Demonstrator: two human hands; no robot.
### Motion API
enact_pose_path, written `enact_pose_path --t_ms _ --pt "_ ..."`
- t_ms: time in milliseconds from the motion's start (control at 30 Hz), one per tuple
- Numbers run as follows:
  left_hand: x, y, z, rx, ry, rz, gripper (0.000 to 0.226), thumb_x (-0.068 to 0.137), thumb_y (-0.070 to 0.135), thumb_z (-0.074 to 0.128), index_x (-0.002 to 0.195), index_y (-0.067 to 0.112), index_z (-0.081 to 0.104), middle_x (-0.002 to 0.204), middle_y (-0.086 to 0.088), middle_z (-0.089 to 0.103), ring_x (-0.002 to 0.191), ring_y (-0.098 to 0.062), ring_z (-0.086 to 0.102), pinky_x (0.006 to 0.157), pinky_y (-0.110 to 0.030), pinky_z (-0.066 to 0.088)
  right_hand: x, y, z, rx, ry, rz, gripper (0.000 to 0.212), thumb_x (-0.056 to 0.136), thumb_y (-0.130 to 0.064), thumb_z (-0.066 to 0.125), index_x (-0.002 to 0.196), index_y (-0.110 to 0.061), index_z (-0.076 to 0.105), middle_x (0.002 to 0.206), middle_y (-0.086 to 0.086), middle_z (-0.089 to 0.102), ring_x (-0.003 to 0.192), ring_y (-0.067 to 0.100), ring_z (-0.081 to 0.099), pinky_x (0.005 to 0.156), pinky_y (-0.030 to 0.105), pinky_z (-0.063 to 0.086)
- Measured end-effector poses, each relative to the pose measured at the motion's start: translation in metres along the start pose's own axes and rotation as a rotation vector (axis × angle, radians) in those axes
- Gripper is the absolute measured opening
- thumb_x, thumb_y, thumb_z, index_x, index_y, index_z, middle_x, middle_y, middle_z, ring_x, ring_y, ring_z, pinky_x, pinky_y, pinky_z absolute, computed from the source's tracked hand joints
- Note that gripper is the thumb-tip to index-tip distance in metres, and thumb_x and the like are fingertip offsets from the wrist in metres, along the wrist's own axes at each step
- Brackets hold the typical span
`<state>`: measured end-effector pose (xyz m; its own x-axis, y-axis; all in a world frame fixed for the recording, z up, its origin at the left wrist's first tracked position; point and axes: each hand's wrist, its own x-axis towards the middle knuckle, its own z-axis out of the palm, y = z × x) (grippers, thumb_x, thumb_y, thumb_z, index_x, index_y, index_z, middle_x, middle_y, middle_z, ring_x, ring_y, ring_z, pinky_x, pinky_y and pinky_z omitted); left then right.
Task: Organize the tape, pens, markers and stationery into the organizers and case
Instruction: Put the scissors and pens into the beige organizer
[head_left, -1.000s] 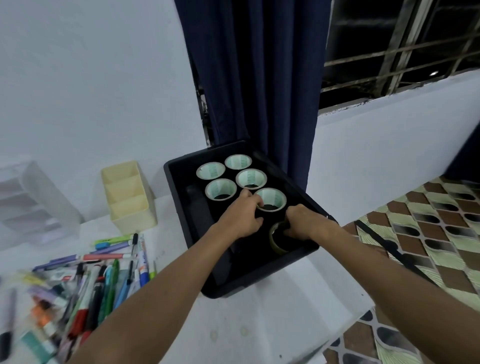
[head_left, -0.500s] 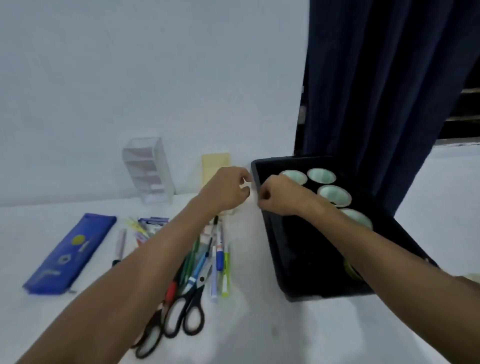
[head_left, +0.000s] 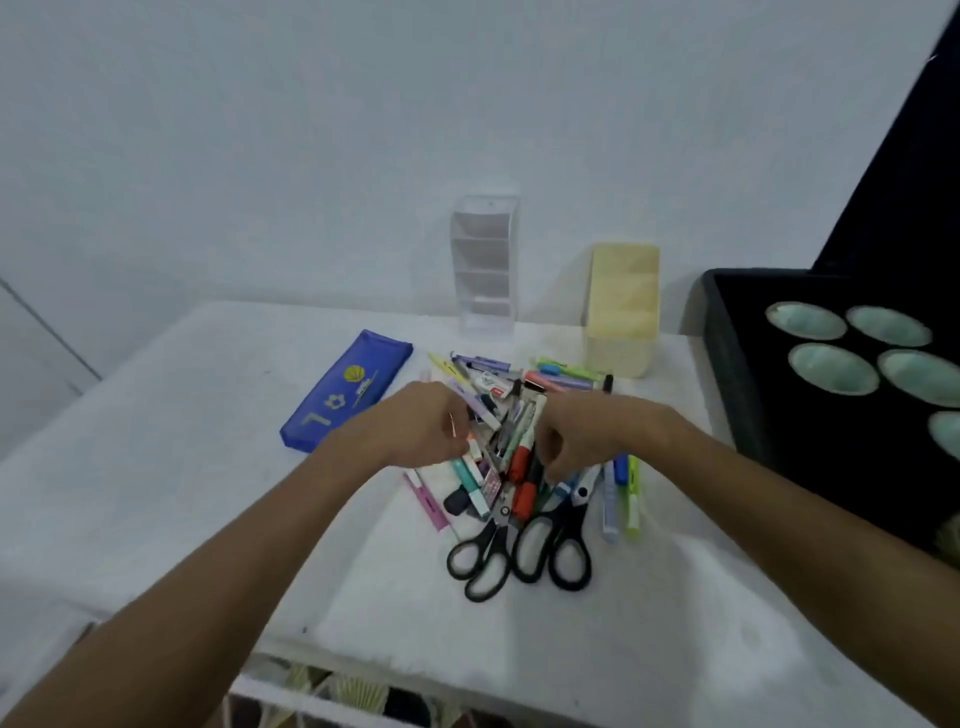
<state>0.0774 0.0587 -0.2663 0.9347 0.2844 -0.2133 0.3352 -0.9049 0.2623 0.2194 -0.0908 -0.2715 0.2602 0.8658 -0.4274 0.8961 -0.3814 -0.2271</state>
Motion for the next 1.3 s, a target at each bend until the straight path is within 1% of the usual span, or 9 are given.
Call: enact_pose_path --t_ms 167,333,567,700,867,1000,1100,1233,1300 --pt "-0.044 0.007 0.046 -0.082 -0.149 0.09 0.026 0.075 0.043 0.074 0.08 0.02 0.065 0.079 0.006 0.064 0.07 -0.007 0.058 0.061 -0.02 0.045 -0.033 -0.002 0.045 0.045 -0.02 0.023 0.035 0.075 -0.037 0.077 0.103 -0.017 0.068 0.091 -0.006 0.062 0.081 0.012 0.057 0.071 0.025 0.049" --pt "-0.063 0.005 0.081 -0.043 -0.154 0.196 0.05 0.068 0.054 0.075 0.107 0.027 0.06 0.1 0.007 0.051 0.089 -0.013 0.052 0.077 -0.033 0.048 -0.052 -0.014 0.088 0.062 0.11 -0.003 0.056 0.076 -0.045 0.073 0.125 -0.024 0.056 0.111 -0.004 0.049 0.096 0.014 0.052 0.081 0.03 0.051" --pt "-0.07 0.018 0.089 0.11 -0.053 0.163 0.058 0.079 0.048 0.065 0.129 0.029 0.045 0.116 0.005 0.05 0.102 -0.015 0.053 0.082 -0.032 0.05 -0.056 -0.024 0.116 -0.035 0.282 -0.03 0.033 0.085 -0.035 0.061 0.115 -0.024 0.062 0.11 0.005 0.04 0.091 0.025 0.053 0.076 0.037 0.051" --pt "-0.066 0.023 0.08 0.099 -0.008 0.131 0.056 0.072 0.05 0.063 0.124 0.031 0.048 0.107 0.007 0.057 0.097 -0.016 0.056 0.079 -0.033 0.052 -0.057 -0.027 0.12 -0.085 0.333 -0.036 0.026 0.081 -0.028 0.06 0.105 -0.018 0.062 0.111 0.006 0.04 0.08 0.027 0.053 0.069 0.04 0.053" --pt "-0.05 0.026 0.039 -0.303 0.142 0.13 0.015 0.079 0.04 0.062 0.088 0.029 0.069 0.079 0.014 0.067 0.075 0.0 0.06 0.063 -0.016 0.047 -0.064 -0.025 0.091 0.03 0.546 -0.002 0.024 0.088 -0.026 0.055 0.109 -0.014 0.051 0.122 0.004 0.037 0.082 0.02 0.052 0.071 0.032 0.051" --pt "-0.024 0.03 0.0 -0.474 0.263 0.052 0.035 0.089 0.044 0.053 0.079 0.015 0.071 0.072 -0.006 0.068 0.063 -0.008 0.063 0.061 -0.02 0.046 -0.065 -0.01 0.049 0.332 0.729 0.087 0.021 0.095 -0.02 0.05 0.114 -0.011 0.054 0.111 0.0 0.04 0.081 0.014 0.052 0.072 0.014 0.041" --pt "-0.002 0.037 -0.032 -0.555 0.279 -0.004 0.055 0.084 0.053 0.052 0.089 0.001 0.069 0.081 -0.017 0.07 0.059 -0.012 0.067 0.058 -0.025 0.052 -0.065 0.006 0.014 0.389 0.778 0.163 0.007 0.097 -0.021 0.048 0.095 -0.017 0.053 0.094 0.001 0.046 0.072 0.005 0.048 0.067 0.004 0.038" --pt "0.019 0.051 -0.08 -0.598 0.256 -0.018 0.043 0.085 0.05 0.056 0.086 0.011 0.074 0.081 -0.012 0.073 0.06 -0.019 0.069 0.056 -0.029 0.056 -0.073 0.02 -0.028 0.482 0.746 0.214 0.02 0.096 -0.029 0.048 0.099 -0.012 0.059 0.098 0.008 0.064 0.08 0.024 0.065 0.078 0.043 0.057" --pt "0.028 0.058 -0.101 -0.627 0.23 0.008 0.04 0.087 0.049 0.058 0.09 0.012 0.073 0.083 -0.013 0.072 0.061 -0.019 0.066 0.058 -0.029 0.056 -0.081 0.022 -0.047 0.543 0.758 0.214 0.018 0.095 -0.027 0.05 0.1 -0.015 0.061 0.095 0.004 0.068 0.077 0.022 0.069 0.077 0.045 0.058"
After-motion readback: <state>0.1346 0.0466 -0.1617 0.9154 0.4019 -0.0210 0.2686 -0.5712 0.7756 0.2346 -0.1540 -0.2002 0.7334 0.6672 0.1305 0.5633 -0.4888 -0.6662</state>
